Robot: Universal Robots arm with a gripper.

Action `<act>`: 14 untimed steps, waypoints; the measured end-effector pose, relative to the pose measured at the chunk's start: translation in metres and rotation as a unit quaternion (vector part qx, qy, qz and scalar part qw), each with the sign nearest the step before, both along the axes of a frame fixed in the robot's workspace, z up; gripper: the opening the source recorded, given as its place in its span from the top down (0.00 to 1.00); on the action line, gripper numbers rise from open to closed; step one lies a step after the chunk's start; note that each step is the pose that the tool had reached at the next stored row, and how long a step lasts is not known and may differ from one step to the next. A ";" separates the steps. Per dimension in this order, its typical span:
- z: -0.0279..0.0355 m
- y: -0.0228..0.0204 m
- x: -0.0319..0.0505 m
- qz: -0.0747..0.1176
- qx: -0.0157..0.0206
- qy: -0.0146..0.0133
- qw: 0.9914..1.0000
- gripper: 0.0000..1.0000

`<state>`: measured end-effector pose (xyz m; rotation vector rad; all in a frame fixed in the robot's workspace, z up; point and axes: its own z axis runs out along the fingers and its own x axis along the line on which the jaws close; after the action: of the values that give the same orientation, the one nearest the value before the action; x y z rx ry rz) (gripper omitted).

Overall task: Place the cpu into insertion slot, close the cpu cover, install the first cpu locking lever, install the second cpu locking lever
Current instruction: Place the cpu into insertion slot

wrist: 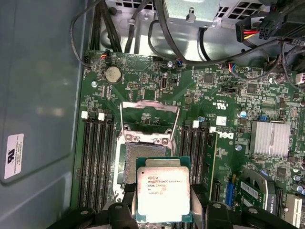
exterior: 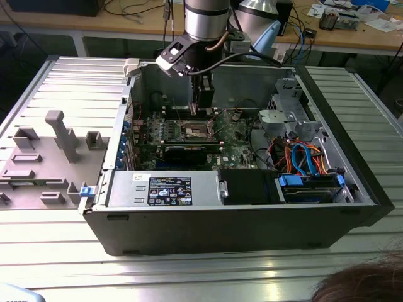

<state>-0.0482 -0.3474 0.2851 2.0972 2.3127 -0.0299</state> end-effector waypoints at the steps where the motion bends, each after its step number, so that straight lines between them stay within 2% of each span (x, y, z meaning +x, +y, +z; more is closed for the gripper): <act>1: -0.0001 0.0000 0.0000 -0.001 0.000 0.000 1.000 0.46; 14: -0.0011 0.0000 0.0000 -0.016 0.000 0.000 1.000 0.46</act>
<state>-0.0482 -0.3474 0.2840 2.1343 2.2788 -0.0303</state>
